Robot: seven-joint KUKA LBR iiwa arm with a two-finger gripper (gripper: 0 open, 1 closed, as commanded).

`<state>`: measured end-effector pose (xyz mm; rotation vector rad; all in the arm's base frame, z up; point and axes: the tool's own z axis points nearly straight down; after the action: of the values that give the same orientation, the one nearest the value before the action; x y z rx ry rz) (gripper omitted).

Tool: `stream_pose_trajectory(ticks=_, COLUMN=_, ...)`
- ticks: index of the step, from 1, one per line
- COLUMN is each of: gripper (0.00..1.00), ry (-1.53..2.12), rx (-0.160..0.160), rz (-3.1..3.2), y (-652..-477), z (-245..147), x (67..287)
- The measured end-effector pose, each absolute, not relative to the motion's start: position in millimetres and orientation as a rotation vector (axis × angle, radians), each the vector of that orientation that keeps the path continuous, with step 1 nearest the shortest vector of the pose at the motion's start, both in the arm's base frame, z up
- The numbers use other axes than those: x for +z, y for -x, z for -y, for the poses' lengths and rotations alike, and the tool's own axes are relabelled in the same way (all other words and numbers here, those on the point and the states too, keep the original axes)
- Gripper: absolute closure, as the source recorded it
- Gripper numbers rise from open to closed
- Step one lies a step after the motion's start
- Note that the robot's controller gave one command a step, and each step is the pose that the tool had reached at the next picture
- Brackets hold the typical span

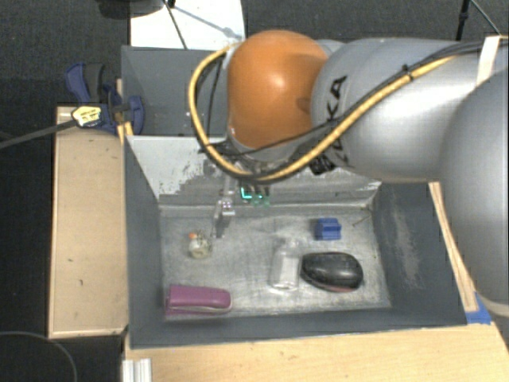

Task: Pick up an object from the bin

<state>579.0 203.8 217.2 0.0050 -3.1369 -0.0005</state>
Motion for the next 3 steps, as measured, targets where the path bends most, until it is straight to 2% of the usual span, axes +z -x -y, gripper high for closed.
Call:
stream_pose_trajectory(ticks=1, gripper=0.00, ry=-0.291, rx=0.001, rz=3.124, y=-580.7, z=-218.6, x=86.4)
stream_pose_trajectory(ticks=2, gripper=1.00, ry=-0.281, rx=-0.003, rz=3.131, y=-582.7, z=-219.3, x=90.9)
stream_pose_trajectory(ticks=3, gripper=1.00, ry=0.181, rx=0.001, rz=3.137, y=-576.8, z=-175.4, x=129.5)
